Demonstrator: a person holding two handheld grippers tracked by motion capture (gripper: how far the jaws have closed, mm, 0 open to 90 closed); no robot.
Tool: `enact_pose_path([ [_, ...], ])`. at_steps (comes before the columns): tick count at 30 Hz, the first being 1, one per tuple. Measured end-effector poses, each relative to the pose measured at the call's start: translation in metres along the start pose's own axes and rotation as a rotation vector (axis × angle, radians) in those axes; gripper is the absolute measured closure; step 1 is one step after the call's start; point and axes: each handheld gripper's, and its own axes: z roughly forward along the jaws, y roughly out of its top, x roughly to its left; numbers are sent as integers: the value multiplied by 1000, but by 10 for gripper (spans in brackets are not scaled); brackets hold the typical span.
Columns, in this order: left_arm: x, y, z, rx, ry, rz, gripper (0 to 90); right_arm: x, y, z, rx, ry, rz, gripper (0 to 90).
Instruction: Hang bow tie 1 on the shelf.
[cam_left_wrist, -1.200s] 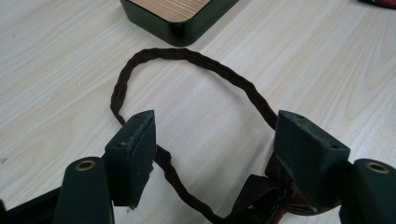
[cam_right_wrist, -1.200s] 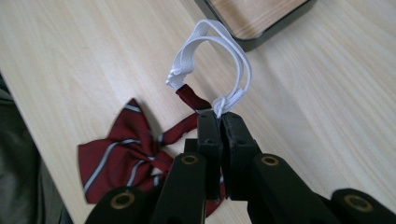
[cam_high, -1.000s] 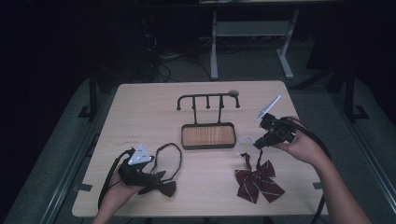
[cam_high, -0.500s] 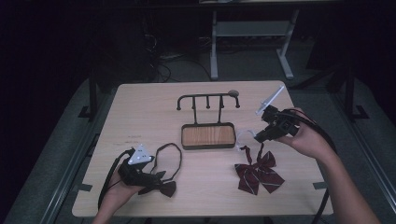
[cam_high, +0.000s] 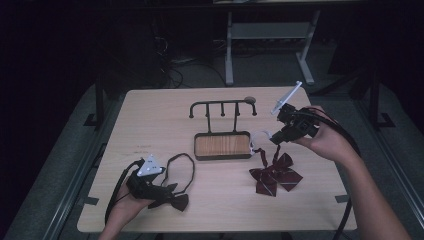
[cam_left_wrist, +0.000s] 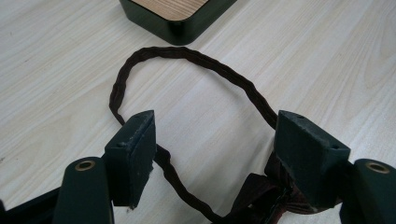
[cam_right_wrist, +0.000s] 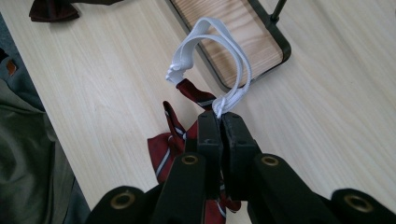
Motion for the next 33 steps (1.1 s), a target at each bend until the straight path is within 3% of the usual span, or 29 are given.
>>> enact_pose_path([
  [14, 1, 0, 0, 4, -4, -3, 301, -5, 17, -15, -9, -22, -7, 869],
  [33, 2, -1, 1, 11, -18, 2, 301, -18, 39, -19, -16, -35, 7, 868],
])
